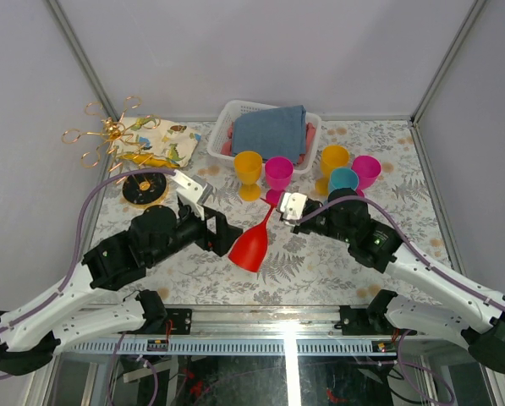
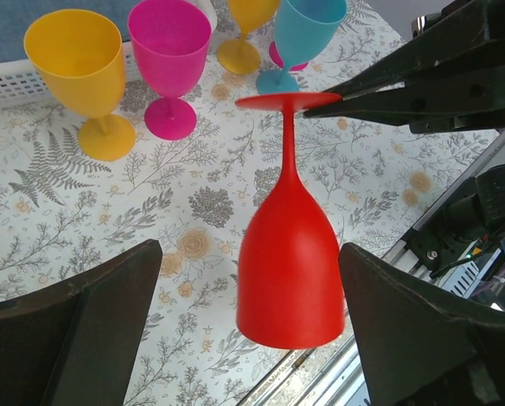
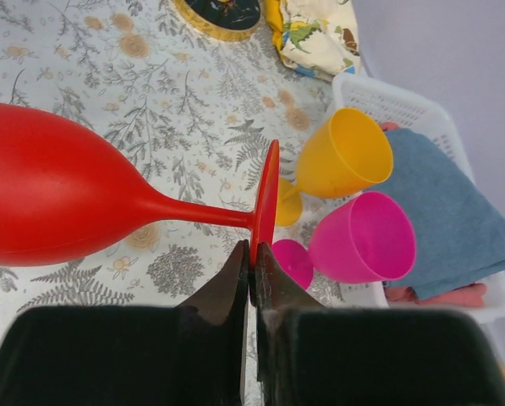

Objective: Place the wine glass upside down on the wine glass rack
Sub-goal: Adjust the wine glass.

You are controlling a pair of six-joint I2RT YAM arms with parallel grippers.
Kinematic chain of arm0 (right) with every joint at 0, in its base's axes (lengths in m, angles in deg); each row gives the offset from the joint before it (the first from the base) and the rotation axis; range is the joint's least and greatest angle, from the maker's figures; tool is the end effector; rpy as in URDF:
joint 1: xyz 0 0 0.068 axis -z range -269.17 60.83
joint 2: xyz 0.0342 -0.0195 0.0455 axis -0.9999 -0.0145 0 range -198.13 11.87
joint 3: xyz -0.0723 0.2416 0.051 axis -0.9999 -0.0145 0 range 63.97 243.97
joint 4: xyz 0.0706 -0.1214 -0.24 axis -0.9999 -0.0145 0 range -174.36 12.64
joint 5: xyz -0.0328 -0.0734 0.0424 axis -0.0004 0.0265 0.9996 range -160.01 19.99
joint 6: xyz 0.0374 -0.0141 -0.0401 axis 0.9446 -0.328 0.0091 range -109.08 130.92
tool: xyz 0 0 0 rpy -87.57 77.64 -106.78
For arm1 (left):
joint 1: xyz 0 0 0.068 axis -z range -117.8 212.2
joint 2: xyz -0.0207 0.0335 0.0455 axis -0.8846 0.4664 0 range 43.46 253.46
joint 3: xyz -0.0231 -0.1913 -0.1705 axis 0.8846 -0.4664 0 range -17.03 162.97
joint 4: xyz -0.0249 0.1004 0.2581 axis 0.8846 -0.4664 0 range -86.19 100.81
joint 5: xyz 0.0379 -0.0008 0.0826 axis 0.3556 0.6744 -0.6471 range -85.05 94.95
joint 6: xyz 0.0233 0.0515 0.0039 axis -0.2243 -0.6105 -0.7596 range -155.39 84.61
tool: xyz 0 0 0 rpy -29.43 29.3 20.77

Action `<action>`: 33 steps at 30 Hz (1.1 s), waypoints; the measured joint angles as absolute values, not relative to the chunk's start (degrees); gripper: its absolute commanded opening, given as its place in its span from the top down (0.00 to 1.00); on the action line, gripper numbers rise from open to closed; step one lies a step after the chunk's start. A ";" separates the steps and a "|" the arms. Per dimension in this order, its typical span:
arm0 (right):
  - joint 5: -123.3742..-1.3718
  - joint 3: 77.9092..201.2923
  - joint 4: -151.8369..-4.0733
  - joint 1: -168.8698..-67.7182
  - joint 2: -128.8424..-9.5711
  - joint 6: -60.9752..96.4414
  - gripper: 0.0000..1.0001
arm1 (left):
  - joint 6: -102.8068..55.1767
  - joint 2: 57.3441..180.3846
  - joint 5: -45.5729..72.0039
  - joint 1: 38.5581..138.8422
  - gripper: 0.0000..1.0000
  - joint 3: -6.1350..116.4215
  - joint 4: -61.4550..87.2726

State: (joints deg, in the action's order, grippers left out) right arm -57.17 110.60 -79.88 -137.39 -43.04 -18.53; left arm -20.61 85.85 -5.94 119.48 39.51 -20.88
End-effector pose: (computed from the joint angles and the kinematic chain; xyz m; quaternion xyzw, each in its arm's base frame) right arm 0.1644 0.1973 0.3168 -0.5357 0.5517 0.1883 0.6109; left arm 0.1061 -0.1512 0.3690 0.2387 0.7688 -0.2841 0.5208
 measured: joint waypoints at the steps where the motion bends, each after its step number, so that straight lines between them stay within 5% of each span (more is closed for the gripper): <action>1: -57.50 110.60 -79.49 -137.48 -43.11 -18.80 1.00 | -20.32 85.92 -5.85 119.48 0.15 39.31 -20.79; 14: -61.81 110.93 -78.07 -140.63 -45.75 -21.51 1.00 | -18.20 86.68 -0.32 113.79 0.16 36.14 -17.88; 33: -62.70 110.93 -74.35 -140.67 -45.71 -22.01 1.00 | -16.59 94.26 11.63 110.89 0.38 32.62 -6.74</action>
State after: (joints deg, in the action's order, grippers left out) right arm -62.70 110.93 -74.35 -140.67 -45.71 -22.01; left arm -16.59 94.26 11.63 110.89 32.62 -6.74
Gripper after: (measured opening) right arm 0.032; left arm 0.663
